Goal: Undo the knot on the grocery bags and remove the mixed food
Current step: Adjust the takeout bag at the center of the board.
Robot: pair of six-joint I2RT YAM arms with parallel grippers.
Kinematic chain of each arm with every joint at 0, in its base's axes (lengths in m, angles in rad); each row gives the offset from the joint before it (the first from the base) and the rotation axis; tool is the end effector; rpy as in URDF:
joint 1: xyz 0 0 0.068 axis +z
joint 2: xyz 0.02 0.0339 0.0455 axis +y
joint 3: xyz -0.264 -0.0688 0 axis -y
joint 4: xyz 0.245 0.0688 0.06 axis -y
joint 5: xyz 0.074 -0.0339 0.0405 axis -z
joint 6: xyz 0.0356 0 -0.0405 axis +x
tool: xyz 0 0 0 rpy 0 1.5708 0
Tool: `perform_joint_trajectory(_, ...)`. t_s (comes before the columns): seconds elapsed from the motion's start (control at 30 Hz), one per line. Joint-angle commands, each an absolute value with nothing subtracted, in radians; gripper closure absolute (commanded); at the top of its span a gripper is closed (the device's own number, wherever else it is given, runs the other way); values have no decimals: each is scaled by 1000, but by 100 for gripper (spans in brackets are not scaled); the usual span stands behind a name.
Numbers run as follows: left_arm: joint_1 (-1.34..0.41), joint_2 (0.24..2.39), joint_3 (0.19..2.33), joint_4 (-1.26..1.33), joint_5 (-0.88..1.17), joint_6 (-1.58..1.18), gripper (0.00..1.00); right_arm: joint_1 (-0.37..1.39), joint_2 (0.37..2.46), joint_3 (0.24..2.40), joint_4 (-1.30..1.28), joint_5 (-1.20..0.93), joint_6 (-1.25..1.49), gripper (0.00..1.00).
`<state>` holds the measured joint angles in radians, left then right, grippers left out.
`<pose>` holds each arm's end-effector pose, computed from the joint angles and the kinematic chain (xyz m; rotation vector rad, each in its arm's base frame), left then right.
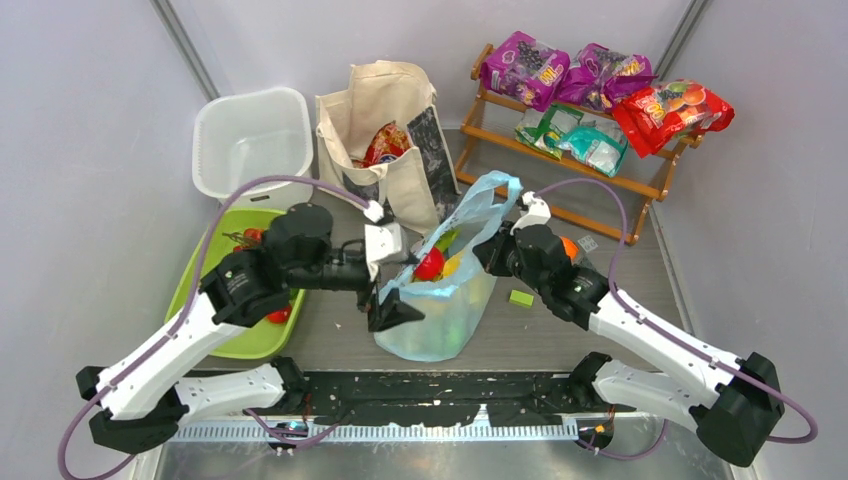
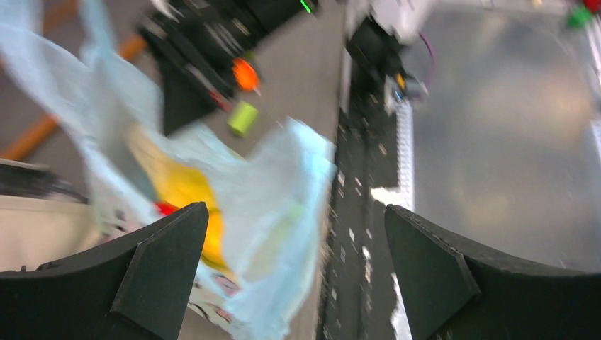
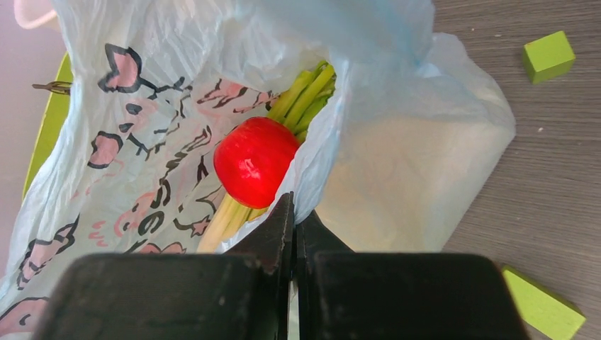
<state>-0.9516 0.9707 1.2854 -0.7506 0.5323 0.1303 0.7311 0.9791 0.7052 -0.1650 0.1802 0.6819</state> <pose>0.0899 -0.1572 0.4201 1.3748 1.5898 -1.0445 0.1707 0.1445 0.2778 0.0680 2.0757 0.7126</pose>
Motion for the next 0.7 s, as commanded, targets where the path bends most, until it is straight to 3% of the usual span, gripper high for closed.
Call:
perform_joint_trajectory(0.0,-899,981,1371,-506,312,-53,0,735,929,688,-177,235,645,95)
perform_joint_trajectory(0.23,-742,1128,1386,-406,307,-318,0,735,871,660,-202,272,610,95)
perform_joint_trajectory(0.67,-809,1386,1408,-589,141,-237,0,734,862,645,-179,277,591,95)
